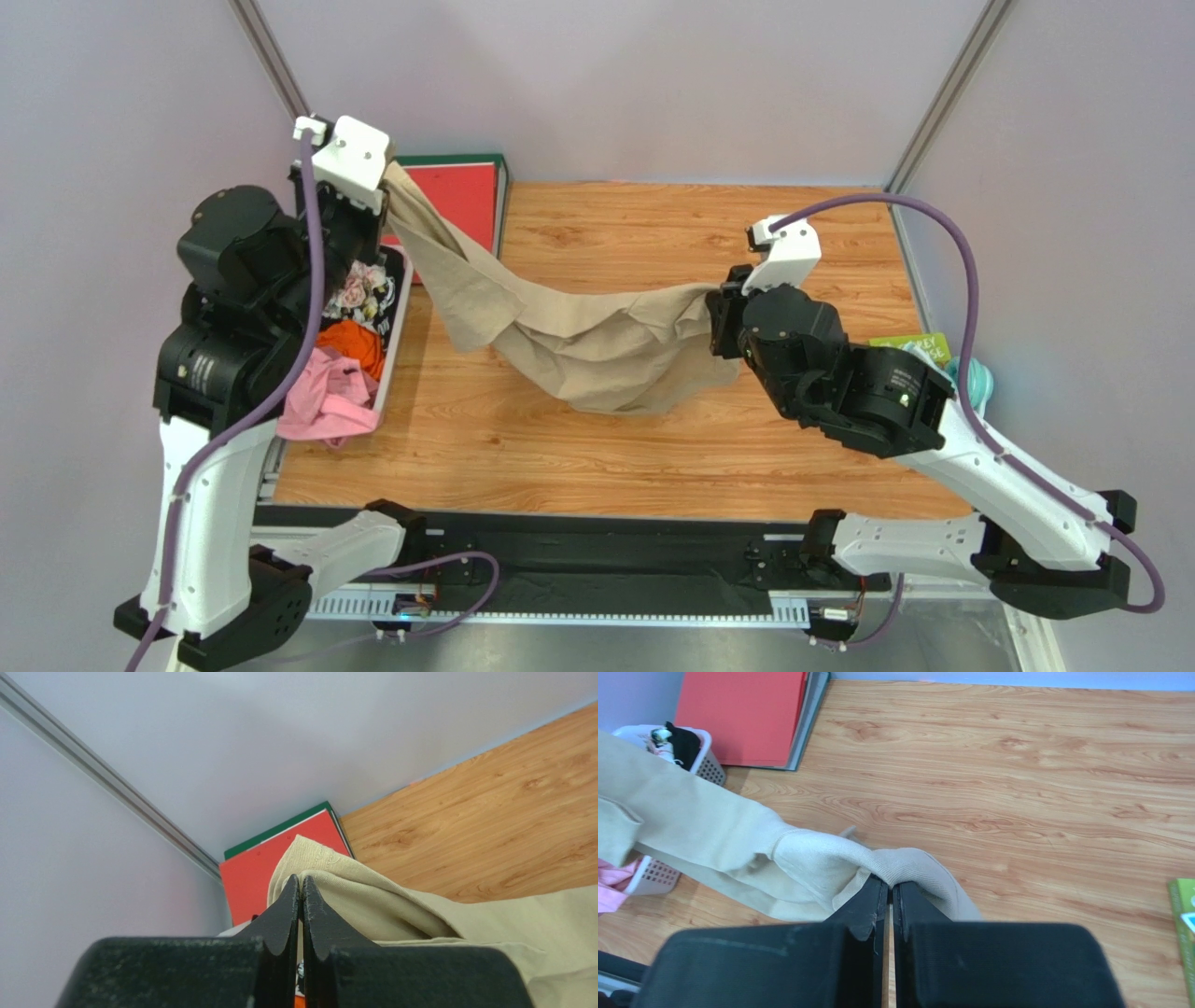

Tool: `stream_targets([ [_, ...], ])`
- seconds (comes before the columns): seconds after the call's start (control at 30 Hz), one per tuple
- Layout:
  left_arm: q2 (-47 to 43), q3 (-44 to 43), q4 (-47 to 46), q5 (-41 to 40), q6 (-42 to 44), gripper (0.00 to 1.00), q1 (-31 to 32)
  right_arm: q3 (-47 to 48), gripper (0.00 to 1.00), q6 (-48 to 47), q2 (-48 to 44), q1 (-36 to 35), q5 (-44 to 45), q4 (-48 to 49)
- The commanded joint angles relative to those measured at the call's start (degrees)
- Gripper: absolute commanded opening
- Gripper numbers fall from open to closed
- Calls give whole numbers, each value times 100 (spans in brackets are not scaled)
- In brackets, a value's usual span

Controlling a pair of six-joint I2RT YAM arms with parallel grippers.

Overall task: Fold and stack the t-shirts
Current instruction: Move the tshirt to the center of the board

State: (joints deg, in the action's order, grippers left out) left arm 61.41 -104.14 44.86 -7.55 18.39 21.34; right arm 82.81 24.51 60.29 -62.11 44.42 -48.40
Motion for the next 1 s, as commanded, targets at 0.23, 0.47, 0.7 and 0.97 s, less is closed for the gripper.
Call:
stream_targets([
  [0.23,-314,-309,383,-45,472,0,-7,991,0,-605,-659,-3,1076,-494],
  [0.47,116,-90,392,8,455,0,-7,1273,0,-1001,-370,241,1280,-363],
  [0.7,1021,-63,-64,219,420,0,-7,1282,0,-1071,122,2604,-966,58],
  [0.97,3372,-1738,-592,158,209,0,-235,3327,0,-764,2491,4970,-3052,296],
])
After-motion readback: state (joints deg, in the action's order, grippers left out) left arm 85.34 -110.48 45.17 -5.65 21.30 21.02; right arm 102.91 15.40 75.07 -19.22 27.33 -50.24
